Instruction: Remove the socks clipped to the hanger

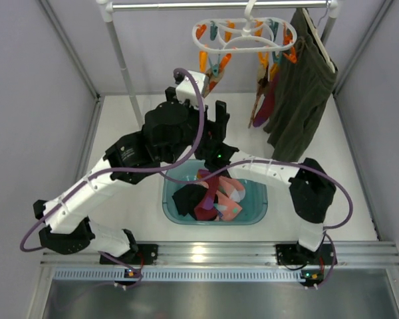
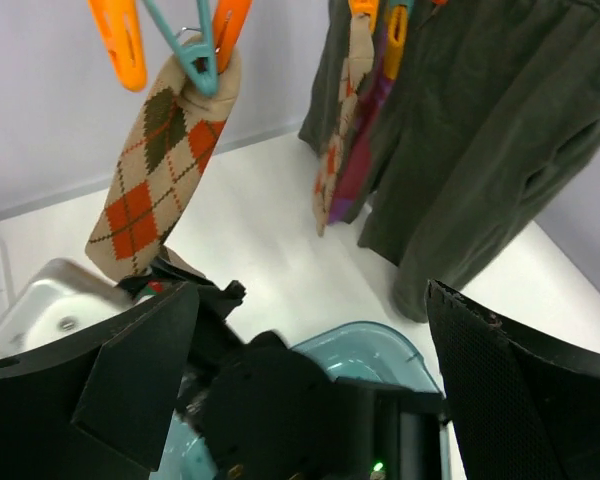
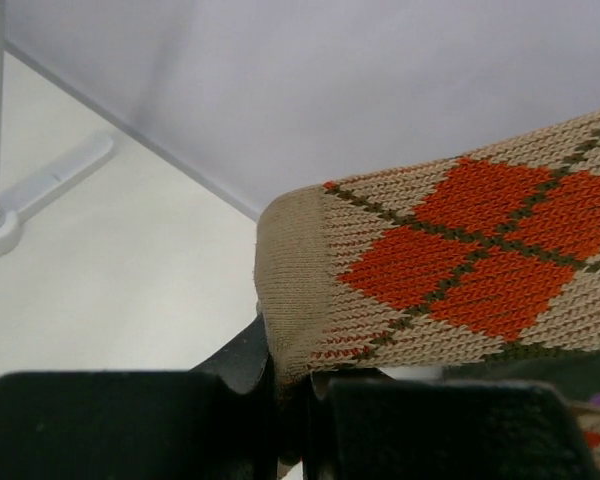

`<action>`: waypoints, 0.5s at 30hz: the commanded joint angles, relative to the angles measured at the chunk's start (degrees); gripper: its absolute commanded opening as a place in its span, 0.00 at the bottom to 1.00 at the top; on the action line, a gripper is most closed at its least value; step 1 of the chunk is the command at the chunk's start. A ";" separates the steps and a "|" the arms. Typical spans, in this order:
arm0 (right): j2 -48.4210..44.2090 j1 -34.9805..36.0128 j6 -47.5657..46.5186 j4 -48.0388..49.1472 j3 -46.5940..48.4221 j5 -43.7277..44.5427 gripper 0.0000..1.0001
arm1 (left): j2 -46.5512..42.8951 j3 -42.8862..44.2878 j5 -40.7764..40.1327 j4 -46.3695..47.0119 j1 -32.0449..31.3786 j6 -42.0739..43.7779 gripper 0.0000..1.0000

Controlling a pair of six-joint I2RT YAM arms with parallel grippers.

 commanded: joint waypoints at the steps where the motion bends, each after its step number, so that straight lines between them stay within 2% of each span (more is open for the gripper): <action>1: 4.07 2.03 -5.33 -3.36 7.45 4.39 0.00 | 2.56 4.57 -4.83 -0.28 -0.36 3.58 0.98; 8: 7.50 3.34 -8.24 -3.62 11.77 4.75 0.00 | 16.36 18.27 -21.70 -0.02 -0.71 11.14 0.98; 13: 8.82 3.79 -11.22 -2.83 12.48 4.93 0.00 | 31.45 37.04 -26.54 -0.01 -0.19 19.75 0.98; 15: 8.65 3.79 -11.49 -2.66 12.48 4.84 0.00 | 34.46 40.42 -27.34 0.16 0.87 21.25 0.98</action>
